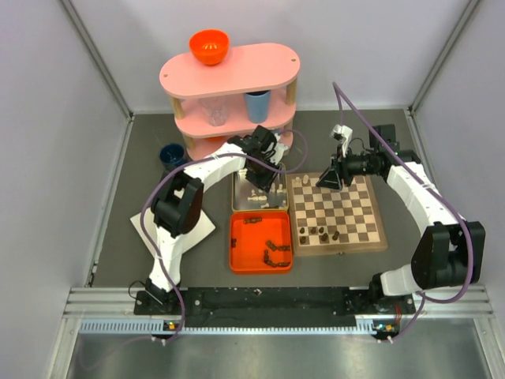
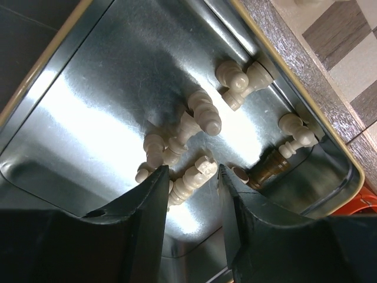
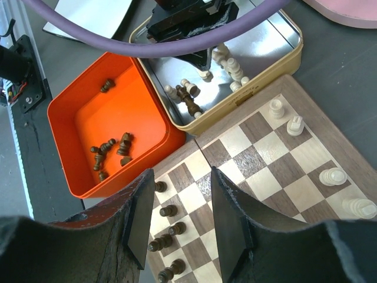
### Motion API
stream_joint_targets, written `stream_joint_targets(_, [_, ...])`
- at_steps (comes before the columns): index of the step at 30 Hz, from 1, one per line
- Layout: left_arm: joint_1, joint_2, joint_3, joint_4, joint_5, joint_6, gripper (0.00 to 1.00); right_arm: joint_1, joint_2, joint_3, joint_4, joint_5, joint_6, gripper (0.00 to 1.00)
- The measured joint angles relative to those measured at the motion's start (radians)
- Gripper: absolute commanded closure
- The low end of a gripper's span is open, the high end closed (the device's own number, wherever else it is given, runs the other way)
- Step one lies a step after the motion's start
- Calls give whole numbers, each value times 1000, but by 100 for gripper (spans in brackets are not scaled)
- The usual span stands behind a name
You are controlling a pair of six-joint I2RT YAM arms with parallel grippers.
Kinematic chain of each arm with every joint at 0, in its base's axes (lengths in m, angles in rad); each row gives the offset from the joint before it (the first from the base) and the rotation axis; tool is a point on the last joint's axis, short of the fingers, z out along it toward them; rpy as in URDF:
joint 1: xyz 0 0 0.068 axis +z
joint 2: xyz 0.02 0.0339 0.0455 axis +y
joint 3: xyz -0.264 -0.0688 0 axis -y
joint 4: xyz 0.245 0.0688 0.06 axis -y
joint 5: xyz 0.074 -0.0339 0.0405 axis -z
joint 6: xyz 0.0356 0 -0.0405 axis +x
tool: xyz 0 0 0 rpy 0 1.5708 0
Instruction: Set up the chess pieces on the board
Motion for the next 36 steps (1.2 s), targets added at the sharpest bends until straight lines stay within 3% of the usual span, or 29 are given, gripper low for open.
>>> stream_joint_targets(26, [5,79,45,-5,-5,10,60,0,0,0,-5,7,-8,57])
stream_joint_targets(28, [5,79,40,-4,-8,9,70,0,0,0,-6,6,-8,57])
stream_joint_targets(36, [5,78,23,4,-26,-11,84,-6,0,0,-18,6,-8,57])
